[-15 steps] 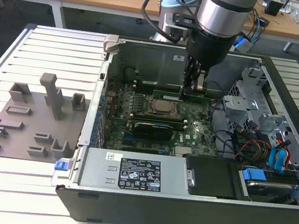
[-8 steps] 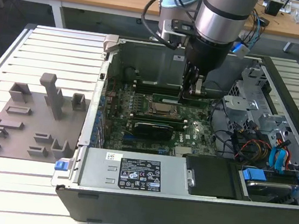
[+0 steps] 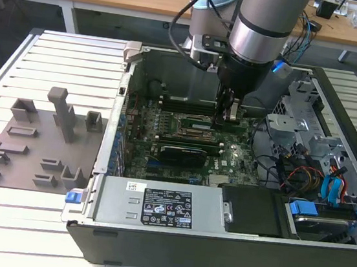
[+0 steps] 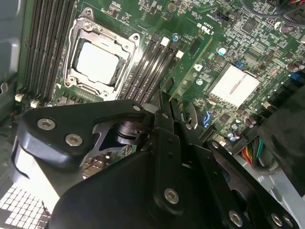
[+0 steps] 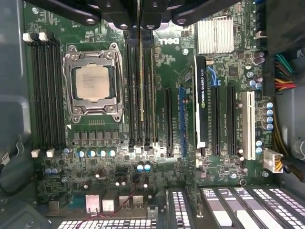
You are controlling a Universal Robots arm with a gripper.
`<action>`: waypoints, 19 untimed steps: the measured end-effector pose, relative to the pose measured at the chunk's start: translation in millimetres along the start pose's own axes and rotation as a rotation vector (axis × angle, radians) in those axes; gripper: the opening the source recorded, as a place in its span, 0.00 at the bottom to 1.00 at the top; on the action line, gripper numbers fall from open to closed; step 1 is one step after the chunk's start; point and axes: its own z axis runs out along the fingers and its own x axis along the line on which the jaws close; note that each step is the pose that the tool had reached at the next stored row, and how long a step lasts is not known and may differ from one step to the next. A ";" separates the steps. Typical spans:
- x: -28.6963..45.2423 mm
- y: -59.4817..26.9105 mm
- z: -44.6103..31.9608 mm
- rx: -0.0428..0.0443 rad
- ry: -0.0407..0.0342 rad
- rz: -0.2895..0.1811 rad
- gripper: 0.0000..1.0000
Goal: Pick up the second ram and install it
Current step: 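Insert the second ram into the second slot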
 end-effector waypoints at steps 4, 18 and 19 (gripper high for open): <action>-1.5 -0.2 4.9 0.0000 -0.0001 0.000 0.13; -3.0 16.7 25.3 0.0000 -0.0001 0.000 0.13; -3.0 16.5 28.2 0.0000 -0.0001 0.000 0.13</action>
